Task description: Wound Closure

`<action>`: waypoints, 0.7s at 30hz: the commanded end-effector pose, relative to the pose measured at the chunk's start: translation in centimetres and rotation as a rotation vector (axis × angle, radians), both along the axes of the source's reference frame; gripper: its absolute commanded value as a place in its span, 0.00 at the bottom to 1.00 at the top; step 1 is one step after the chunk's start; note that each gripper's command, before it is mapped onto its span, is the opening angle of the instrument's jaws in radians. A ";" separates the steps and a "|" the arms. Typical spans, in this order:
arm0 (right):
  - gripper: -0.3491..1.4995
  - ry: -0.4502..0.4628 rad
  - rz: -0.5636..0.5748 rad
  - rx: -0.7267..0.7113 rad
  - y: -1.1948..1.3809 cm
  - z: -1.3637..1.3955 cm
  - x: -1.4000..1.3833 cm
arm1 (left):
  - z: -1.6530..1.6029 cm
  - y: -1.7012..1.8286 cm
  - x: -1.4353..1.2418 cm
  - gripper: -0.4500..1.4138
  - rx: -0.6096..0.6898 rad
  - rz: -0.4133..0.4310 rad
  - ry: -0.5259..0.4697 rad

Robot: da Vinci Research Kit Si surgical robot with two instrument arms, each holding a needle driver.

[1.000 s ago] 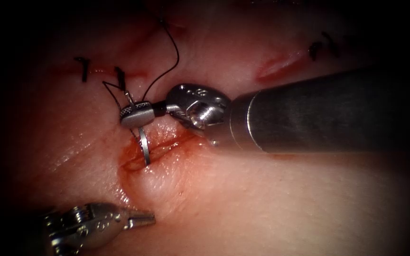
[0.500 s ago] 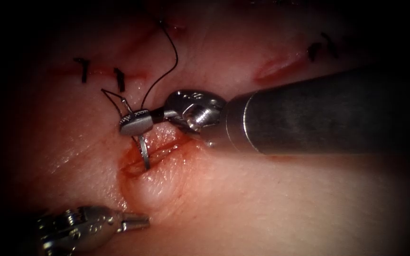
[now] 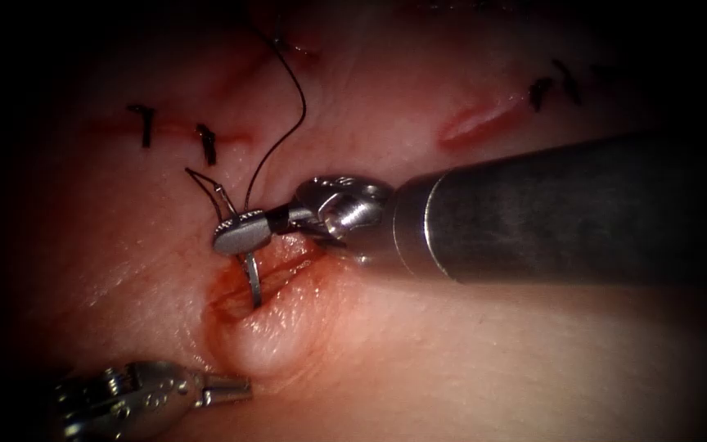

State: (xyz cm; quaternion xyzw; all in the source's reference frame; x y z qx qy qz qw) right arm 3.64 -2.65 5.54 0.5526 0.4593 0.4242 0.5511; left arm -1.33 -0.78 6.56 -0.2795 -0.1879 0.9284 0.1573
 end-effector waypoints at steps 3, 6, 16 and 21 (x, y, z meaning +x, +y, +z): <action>0.00 0.015 0.012 0.078 -0.02 -0.02 0.13 | 0.07 0.01 -0.05 0.14 -0.001 0.001 -0.001; 0.00 0.017 0.010 0.098 -0.03 -0.05 0.14 | 0.07 0.01 -0.05 0.14 -0.001 0.001 -0.001; 0.00 0.012 0.004 0.312 -0.12 -0.25 0.20 | 0.08 0.01 -0.05 0.13 -0.002 0.002 -0.002; 0.00 0.020 0.002 0.322 -0.18 -0.31 0.23 | 0.09 0.00 -0.04 0.13 -0.004 0.002 -0.001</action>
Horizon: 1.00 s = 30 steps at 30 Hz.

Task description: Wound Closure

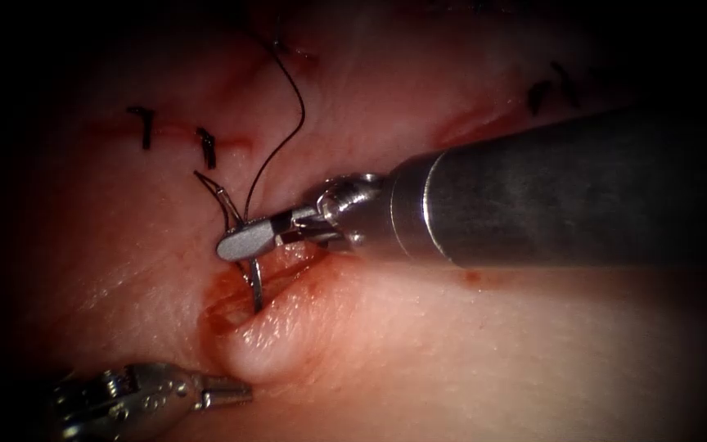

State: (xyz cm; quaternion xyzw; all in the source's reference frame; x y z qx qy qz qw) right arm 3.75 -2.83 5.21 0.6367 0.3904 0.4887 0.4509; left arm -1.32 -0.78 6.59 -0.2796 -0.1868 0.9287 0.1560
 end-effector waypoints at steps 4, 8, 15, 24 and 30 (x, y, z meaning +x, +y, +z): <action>0.00 0.030 -0.006 0.015 -0.11 -0.10 0.18 | 0.06 0.00 -0.04 0.13 -0.001 0.002 -0.002; 0.00 0.034 -0.022 0.041 -0.18 -0.24 0.22 | 0.06 0.00 -0.03 0.13 -0.001 0.004 -0.003; 0.00 0.023 -0.063 0.060 -0.32 -0.33 0.25 | 0.05 0.00 0.01 0.13 -0.002 0.007 -0.003; 0.00 -0.004 -0.061 0.066 -0.33 -0.26 0.17 | 0.05 0.00 0.03 0.13 -0.004 0.008 -0.003; 0.00 -0.005 -0.075 0.099 -0.42 -0.31 0.15 | 0.05 0.00 0.04 0.13 -0.004 0.009 -0.004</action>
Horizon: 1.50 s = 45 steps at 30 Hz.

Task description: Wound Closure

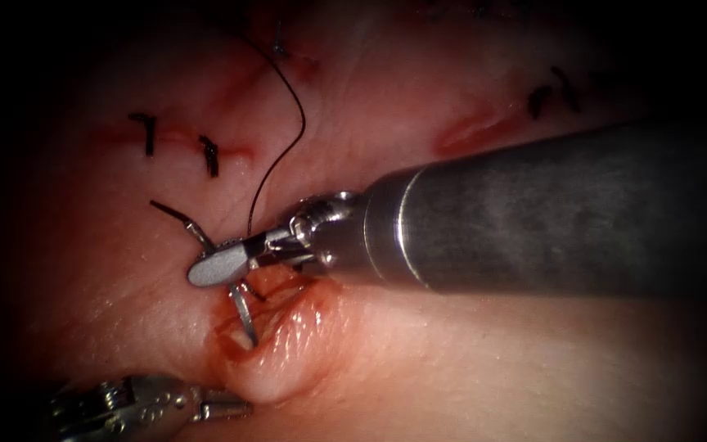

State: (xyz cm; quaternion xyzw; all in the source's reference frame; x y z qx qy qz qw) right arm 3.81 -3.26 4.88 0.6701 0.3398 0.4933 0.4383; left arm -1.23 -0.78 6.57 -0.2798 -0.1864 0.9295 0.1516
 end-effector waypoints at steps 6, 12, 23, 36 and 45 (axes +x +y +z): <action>0.00 0.002 -0.014 0.027 -0.08 -0.03 0.06 | 0.05 0.01 -0.03 0.13 -0.001 0.002 -0.002; 0.00 0.000 -0.029 0.061 -0.17 -0.09 0.04 | 0.06 0.02 -0.03 0.13 -0.001 0.002 -0.002; 0.00 0.004 -0.052 0.093 -0.41 -0.23 0.07 | 0.06 0.02 -0.02 0.12 -0.003 0.002 -0.001; 0.00 -0.051 0.003 0.091 -0.27 -0.14 -0.10 | 0.05 0.01 -0.02 0.12 -0.003 0.002 0.000; 0.00 -0.132 -0.001 0.149 -0.34 0.01 -0.25 | 0.05 0.01 -0.01 0.12 -0.003 0.003 -0.001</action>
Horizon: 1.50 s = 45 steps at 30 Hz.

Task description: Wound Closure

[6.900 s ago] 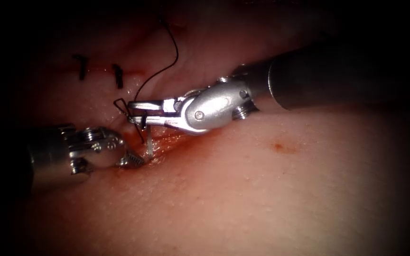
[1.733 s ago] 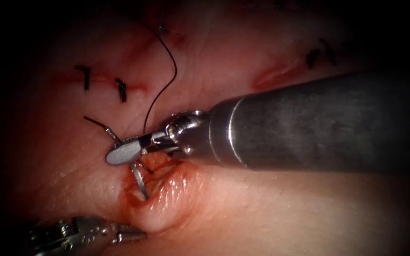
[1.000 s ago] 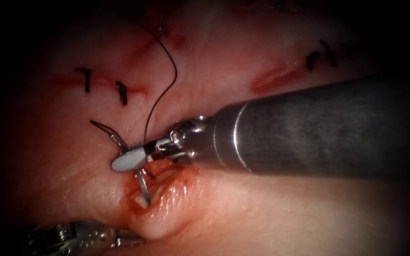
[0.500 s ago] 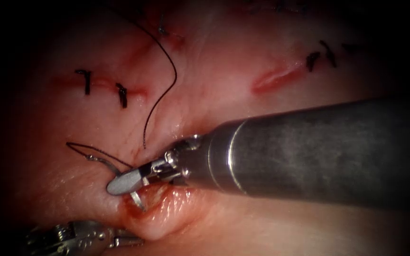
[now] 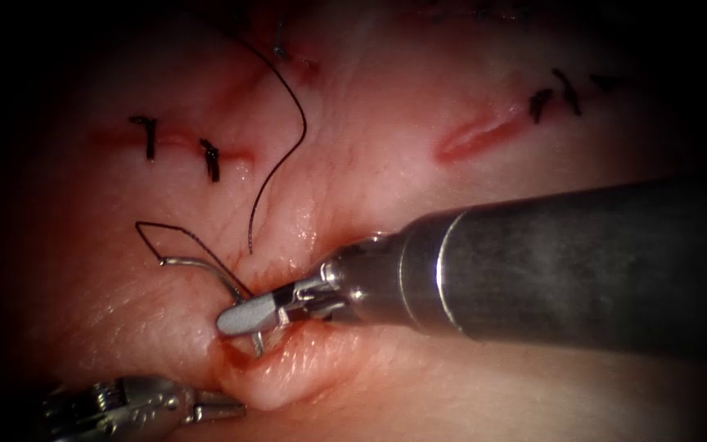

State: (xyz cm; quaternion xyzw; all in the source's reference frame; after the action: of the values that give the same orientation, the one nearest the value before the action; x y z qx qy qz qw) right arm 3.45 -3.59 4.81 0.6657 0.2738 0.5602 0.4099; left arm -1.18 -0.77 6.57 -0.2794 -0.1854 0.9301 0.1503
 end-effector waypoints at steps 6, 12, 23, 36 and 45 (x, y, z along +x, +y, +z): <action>0.00 -0.021 0.000 0.069 -0.07 0.07 0.09 | 0.06 0.00 -0.05 0.12 0.000 0.001 -0.002; 0.00 -0.003 0.018 0.107 -0.06 0.15 0.09 | 0.05 0.00 -0.05 0.12 0.000 0.001 -0.002; 0.00 0.029 -0.032 0.145 -0.36 0.07 0.15 | 0.05 0.01 -0.04 0.12 -0.002 0.001 -0.001; 0.00 0.041 -0.098 0.164 -0.65 -0.10 0.17 | 0.06 0.01 -0.04 0.12 -0.004 0.001 0.001; 0.00 0.046 -0.123 0.177 -0.90 -0.20 0.16 | 0.07 0.03 -0.03 0.12 -0.006 0.000 0.003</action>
State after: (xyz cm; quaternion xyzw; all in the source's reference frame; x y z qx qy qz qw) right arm 3.52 -4.48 4.59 0.7262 0.1901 0.5419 0.3779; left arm -1.16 -0.75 6.57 -0.2784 -0.1826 0.9309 0.1501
